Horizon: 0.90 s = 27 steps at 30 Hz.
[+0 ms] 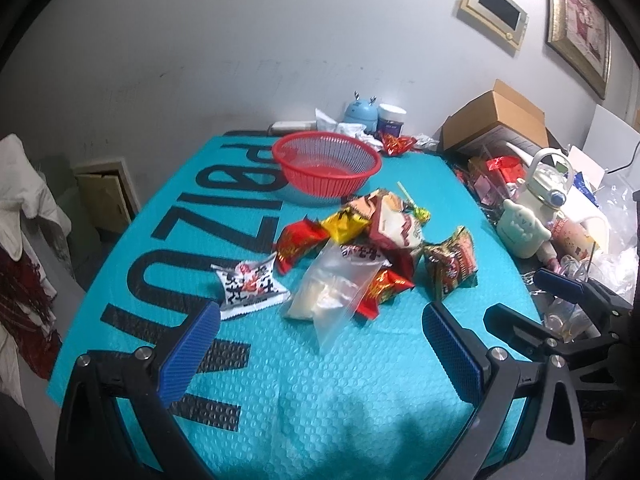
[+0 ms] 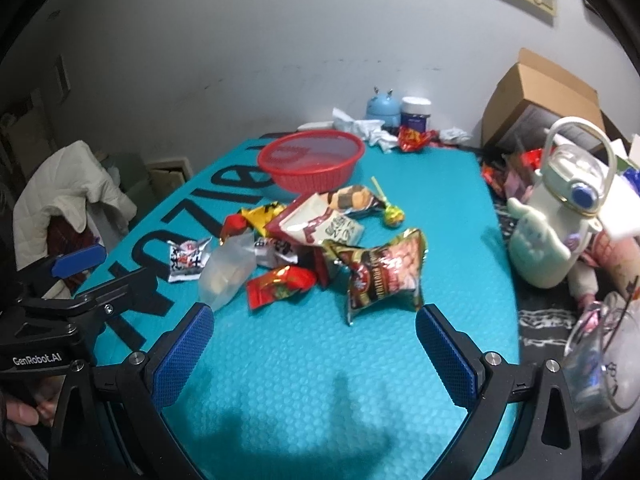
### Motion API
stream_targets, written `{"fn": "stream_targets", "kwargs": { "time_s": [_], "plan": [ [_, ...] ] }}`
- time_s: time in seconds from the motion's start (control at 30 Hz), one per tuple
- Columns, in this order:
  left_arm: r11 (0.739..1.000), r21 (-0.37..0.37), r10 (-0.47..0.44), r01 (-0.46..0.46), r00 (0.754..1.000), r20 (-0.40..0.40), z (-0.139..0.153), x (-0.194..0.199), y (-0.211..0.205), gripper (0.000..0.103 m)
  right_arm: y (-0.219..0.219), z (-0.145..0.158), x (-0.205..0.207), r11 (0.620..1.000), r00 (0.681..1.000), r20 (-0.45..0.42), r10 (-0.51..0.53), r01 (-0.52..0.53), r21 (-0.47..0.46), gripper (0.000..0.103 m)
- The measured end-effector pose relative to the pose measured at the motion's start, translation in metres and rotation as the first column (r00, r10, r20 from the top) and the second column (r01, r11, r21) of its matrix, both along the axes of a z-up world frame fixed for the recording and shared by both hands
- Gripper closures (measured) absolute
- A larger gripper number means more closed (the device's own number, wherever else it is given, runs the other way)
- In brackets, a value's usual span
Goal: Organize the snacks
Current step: 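Move the left tool to the white printed packet while the right tool reaches the clear plastic bag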
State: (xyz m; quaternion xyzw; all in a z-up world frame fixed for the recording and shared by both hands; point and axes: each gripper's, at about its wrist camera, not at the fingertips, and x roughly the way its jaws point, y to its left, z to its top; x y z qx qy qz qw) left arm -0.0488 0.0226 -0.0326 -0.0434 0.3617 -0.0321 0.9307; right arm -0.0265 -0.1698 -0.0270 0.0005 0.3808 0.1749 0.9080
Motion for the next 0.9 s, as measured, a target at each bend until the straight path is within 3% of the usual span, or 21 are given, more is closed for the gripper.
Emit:
{"fn": "stream_targets", "kwargs": {
  "time_s": [0.33,0.5,0.9],
  "plan": [
    [0.998,0.003,0.059,-0.059,0.996,-0.07,-0.024,0.01,0.025,0.0,0.021,-0.025,0.025,0.998,0.995,-0.074,0.061,-0.061,0.011,0.003],
    [0.995,0.027,0.093,-0.091,0.992,-0.082,-0.03,0.014,0.041,0.0,0.038,-0.034,0.037,0.994,0.989,-0.1,0.109,-0.108,0.014,0.004],
    [0.989,0.007,0.15,-0.15,0.982,-0.114,-0.045,0.035,0.081,0.0,0.086,-0.051,0.066,0.973,0.963,-0.136,0.231,-0.232,0.014,0.009]
  ]
}}
